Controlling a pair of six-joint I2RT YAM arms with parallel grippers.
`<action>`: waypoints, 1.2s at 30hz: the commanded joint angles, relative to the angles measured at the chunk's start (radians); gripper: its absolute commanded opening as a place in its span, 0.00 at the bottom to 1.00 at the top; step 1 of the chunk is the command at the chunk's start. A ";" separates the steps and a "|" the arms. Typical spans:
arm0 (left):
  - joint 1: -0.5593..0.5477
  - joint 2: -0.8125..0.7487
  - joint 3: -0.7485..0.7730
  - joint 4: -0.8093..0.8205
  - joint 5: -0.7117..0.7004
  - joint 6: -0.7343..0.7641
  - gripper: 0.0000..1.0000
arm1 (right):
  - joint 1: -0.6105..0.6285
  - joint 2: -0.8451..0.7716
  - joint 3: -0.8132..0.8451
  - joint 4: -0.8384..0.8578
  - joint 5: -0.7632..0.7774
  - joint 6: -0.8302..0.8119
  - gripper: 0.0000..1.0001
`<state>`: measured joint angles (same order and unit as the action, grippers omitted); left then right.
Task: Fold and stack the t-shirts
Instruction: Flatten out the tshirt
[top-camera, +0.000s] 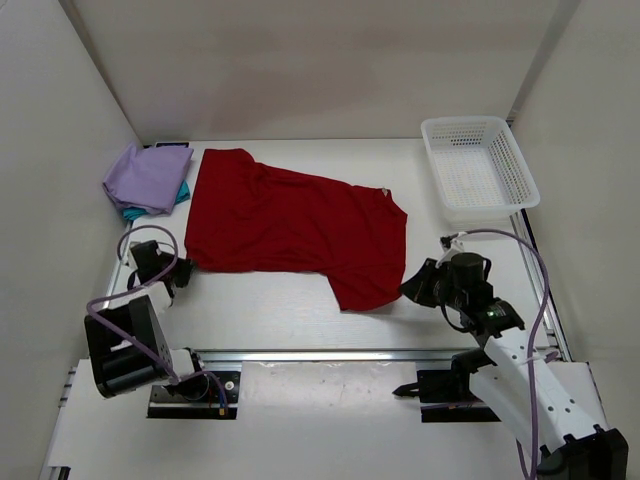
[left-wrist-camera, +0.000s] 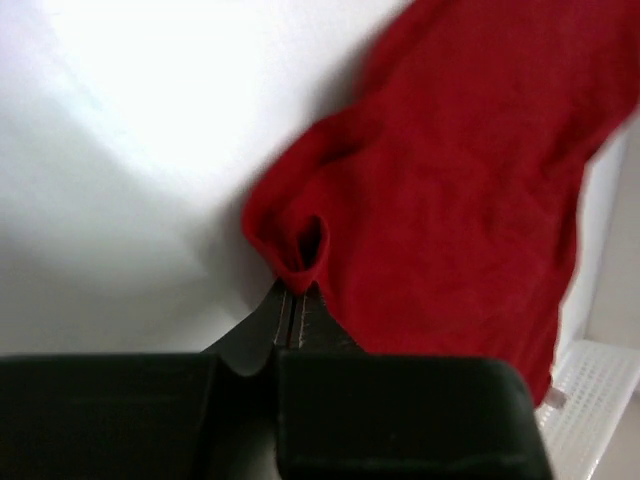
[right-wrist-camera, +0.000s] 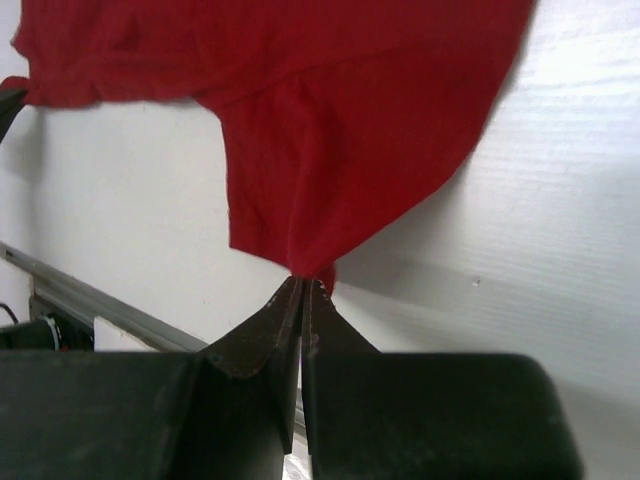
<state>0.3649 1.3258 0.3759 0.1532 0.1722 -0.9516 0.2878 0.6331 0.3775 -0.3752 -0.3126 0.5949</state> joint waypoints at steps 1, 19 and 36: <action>-0.065 -0.072 0.121 -0.018 -0.026 0.057 0.00 | 0.005 0.000 0.160 -0.028 0.098 -0.036 0.00; -0.014 -0.113 1.021 -0.224 0.391 -0.026 0.00 | 0.204 0.594 1.784 -0.416 0.707 -0.423 0.00; -0.267 0.350 1.157 -0.293 0.033 0.139 0.00 | -0.329 1.398 2.138 -0.188 -0.049 -0.299 0.00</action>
<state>0.1139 1.6154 1.3613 -0.1352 0.2588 -0.8219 -0.0124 2.0361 2.3928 -0.6907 -0.2844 0.2588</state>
